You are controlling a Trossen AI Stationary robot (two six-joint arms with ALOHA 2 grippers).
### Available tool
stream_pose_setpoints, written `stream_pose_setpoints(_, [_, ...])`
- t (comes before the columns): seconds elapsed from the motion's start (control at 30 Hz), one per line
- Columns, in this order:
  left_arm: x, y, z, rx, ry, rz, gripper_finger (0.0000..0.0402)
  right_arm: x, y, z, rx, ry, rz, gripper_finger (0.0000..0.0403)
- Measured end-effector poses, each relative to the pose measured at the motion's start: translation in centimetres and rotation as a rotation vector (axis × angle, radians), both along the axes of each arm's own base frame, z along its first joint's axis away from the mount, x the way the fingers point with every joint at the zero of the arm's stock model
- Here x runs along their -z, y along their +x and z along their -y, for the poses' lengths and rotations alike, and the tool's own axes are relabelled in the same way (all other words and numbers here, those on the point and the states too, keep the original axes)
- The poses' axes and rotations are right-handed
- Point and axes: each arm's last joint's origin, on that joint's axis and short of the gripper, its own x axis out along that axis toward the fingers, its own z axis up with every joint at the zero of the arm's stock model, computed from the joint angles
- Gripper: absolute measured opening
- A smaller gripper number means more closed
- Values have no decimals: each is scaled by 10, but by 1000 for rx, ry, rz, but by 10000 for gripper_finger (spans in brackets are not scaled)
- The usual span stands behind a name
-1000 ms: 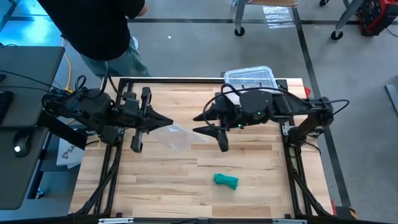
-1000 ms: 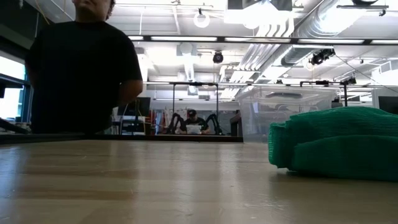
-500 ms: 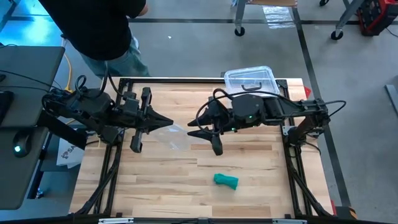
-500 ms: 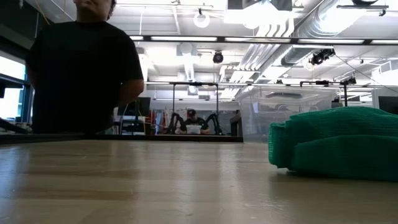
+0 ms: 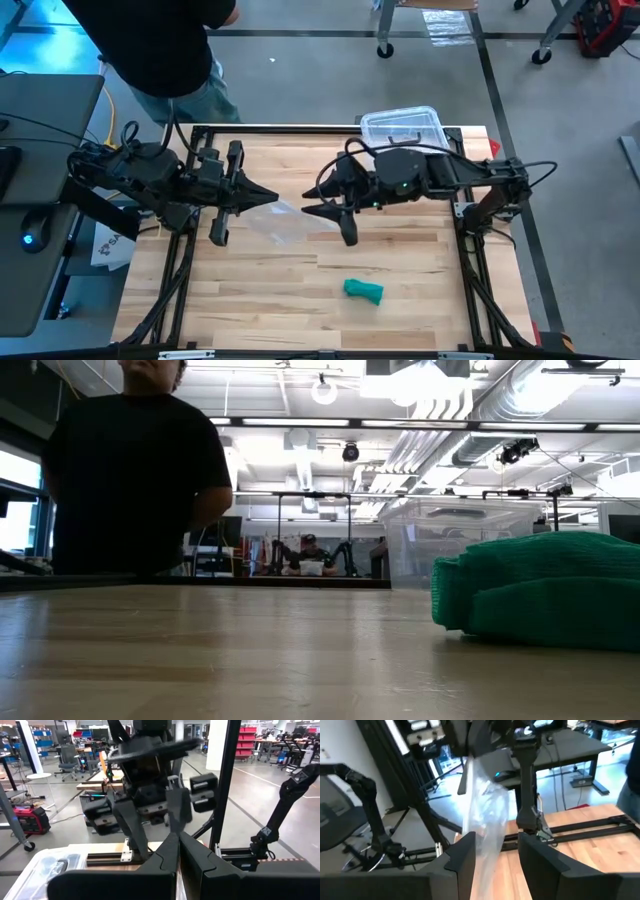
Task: Roll bandage
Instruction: Open the transparent zip bag
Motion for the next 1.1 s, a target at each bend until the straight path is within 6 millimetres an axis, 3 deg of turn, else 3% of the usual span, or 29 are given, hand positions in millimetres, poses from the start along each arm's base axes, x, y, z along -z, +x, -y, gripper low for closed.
stream_pose_setpoints(0.3, [0,0,0,0,0,-1,0,5,7,-5,-22,1,-6,137])
stream_pose_setpoints(0.63, [0,0,0,-1,1,-1,0,-3,6,-8,-117,15,64,137])
stream_pose_setpoints(1.1, [0,0,0,-1,1,-1,0,-5,4,-2,-39,29,65,137])
